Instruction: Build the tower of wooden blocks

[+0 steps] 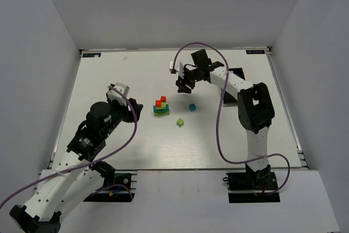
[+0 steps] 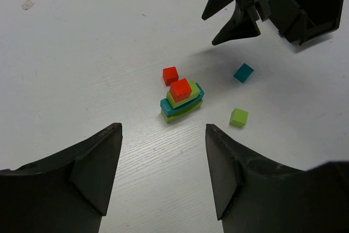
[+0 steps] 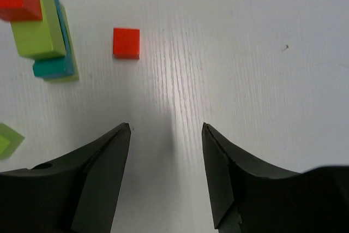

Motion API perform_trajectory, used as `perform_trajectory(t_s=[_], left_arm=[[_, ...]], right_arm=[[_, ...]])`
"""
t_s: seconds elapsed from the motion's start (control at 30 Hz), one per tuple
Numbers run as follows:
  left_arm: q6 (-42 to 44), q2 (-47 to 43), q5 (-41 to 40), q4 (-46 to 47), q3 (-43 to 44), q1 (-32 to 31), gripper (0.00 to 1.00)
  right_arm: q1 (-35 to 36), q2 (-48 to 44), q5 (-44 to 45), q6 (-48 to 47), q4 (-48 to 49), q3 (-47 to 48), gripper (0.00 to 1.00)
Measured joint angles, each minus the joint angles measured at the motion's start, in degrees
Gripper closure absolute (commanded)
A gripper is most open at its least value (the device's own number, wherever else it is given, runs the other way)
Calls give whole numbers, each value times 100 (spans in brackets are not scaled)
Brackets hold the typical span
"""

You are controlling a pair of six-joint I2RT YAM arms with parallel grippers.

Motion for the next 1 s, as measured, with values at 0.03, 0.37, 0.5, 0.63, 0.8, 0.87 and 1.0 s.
perform_trajectory(t_s=[0.03,0.37,0.5,0.63,0.8,0.87,1.0], left_arm=[[0,2,0,0,-2,0,27],[0,0,0,0,-2,0,27],[0,0,0,0,-4,0,27],[0,0,0,0,-4,0,27],[0,0,0,0,-4,0,27],[0,0,0,0,-4,0,27],[0,2,0,0,-4,0,27]], right_arm=[[11,76,-72,181,59,87,39],[179,872,-417,1080,61,540,40],[229,1130,-490,1200,-24,850,40],[269,1259,-522,1257,-140,1110,37],[317,1364,-566,1276,-278,1307,35],[343,1399,-579,1276,-304,1327,35],[411,1482,-621,1274,-374,1360,35]])
